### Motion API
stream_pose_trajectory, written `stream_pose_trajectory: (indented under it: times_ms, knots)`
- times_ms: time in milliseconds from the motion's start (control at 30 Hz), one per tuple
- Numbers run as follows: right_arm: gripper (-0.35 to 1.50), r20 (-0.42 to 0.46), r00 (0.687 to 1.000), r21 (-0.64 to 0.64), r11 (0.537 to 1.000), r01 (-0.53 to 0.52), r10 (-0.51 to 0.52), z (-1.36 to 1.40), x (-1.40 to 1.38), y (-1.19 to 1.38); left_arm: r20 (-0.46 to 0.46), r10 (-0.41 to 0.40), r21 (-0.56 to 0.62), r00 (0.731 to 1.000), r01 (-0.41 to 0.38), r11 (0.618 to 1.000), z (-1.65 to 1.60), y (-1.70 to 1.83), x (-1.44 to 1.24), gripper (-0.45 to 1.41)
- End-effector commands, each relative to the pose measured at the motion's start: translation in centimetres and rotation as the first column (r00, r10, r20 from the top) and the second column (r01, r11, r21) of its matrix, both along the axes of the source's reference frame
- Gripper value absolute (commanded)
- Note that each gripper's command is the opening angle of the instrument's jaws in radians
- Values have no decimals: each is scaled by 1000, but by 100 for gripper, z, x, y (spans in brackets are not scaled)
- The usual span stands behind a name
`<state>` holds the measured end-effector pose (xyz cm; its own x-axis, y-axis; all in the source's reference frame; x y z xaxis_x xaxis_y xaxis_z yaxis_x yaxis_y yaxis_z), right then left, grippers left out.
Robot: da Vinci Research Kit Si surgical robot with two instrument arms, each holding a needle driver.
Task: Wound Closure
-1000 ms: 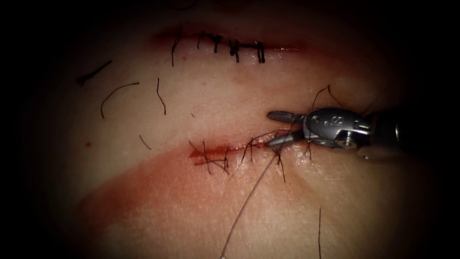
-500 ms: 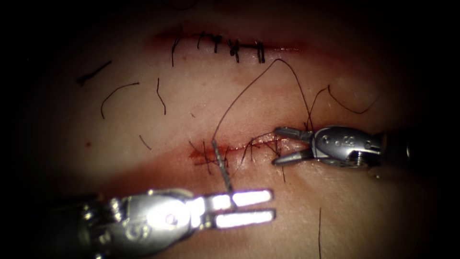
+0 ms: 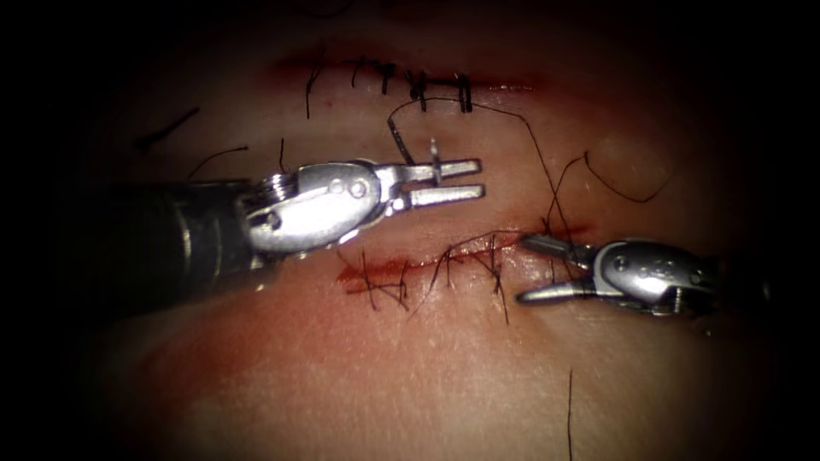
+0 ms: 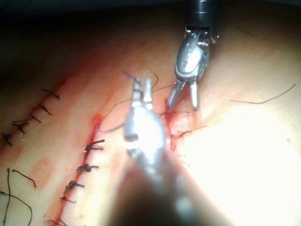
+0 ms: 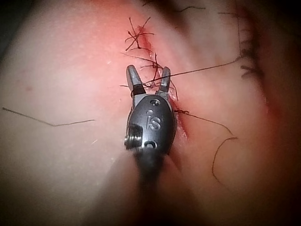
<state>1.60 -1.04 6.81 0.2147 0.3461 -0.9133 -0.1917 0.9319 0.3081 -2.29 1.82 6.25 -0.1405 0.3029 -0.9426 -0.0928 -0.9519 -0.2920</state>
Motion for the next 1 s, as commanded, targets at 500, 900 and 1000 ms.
stream_pose_trajectory:
  times_ms: [500,900,1000]
  knots:
    - [114,-271,960,117,992,-41,71,9,20,-3,-24,35,75,999,-33,997,131,-18,-41,-45]
    - [111,-243,904,259,922,-288,351,19,11,20,-42,75,88,996,-71,994,149,-88,-23,-45]
    - [111,-211,892,309,893,-327,400,23,19,29,-47,87,86,995,-83,993,143,-112,-33,-45]
